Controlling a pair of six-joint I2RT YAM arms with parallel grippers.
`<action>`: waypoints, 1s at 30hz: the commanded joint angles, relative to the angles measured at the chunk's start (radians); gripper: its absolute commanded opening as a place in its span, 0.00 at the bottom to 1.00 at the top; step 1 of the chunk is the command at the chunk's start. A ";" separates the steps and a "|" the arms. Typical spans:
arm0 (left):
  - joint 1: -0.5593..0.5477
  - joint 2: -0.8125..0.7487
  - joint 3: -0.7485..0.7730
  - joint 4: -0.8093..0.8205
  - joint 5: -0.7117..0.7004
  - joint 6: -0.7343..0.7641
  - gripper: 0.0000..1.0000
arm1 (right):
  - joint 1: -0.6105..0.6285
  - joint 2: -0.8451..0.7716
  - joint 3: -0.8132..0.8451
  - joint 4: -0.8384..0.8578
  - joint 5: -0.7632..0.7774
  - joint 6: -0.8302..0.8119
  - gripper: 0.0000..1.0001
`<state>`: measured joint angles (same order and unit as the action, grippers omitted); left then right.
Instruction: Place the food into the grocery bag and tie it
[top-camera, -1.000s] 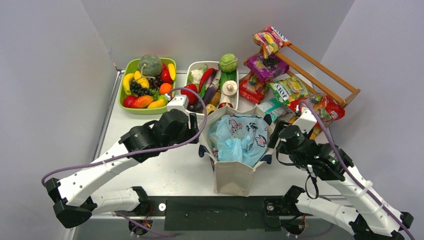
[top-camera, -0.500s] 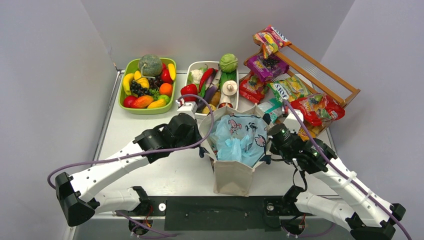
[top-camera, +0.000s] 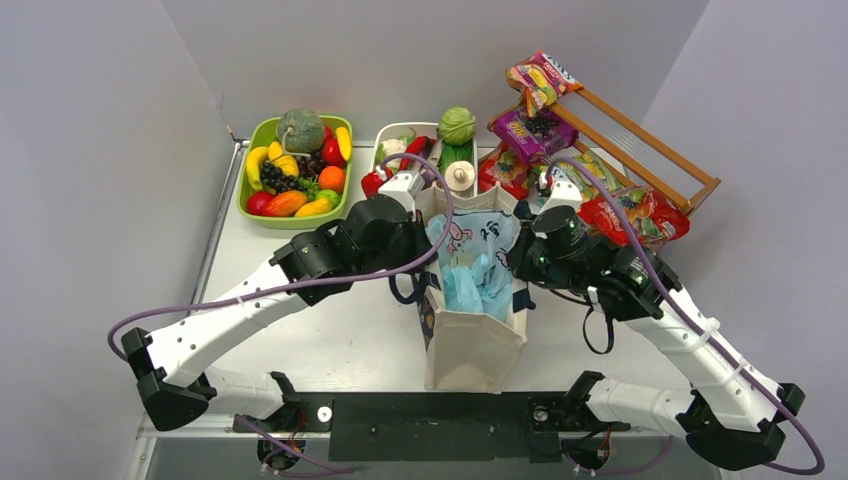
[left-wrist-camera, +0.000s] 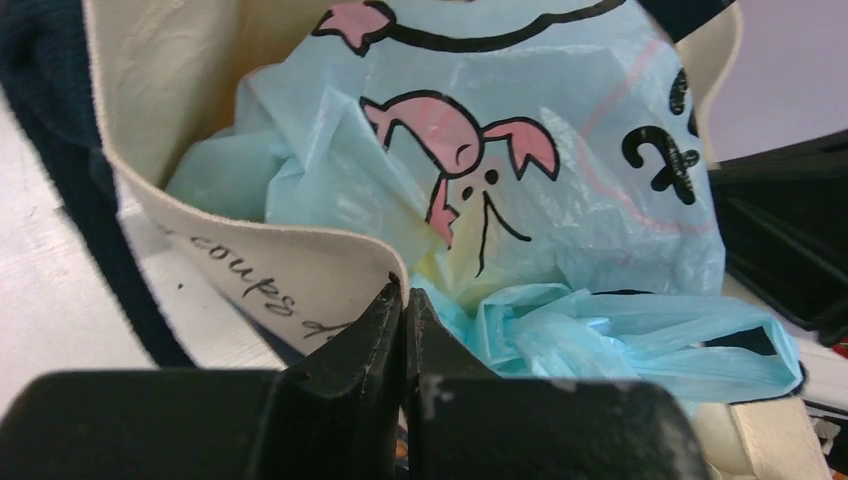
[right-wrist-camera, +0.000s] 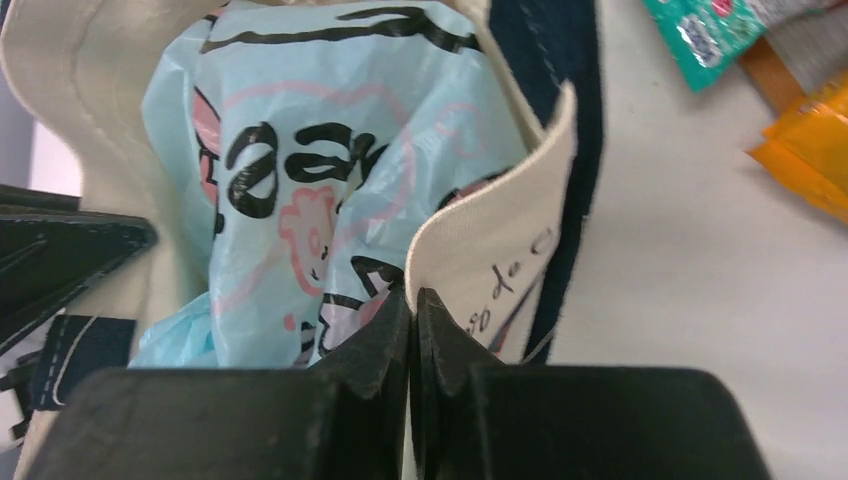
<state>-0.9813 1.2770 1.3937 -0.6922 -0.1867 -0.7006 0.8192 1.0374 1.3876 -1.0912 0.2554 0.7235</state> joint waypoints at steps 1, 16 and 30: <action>-0.038 0.009 0.127 0.147 0.096 0.018 0.00 | 0.038 0.032 0.085 0.219 -0.113 0.006 0.00; -0.051 -0.108 -0.149 0.299 0.172 -0.025 0.00 | 0.192 0.133 -0.019 0.402 -0.082 0.069 0.00; -0.025 -0.262 -0.192 0.122 -0.008 0.052 0.00 | 0.213 0.175 0.018 0.417 -0.064 0.067 0.00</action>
<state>-1.0058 1.0340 1.0985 -0.6685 -0.1951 -0.6777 1.0103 1.1961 1.2972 -0.8970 0.2123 0.7609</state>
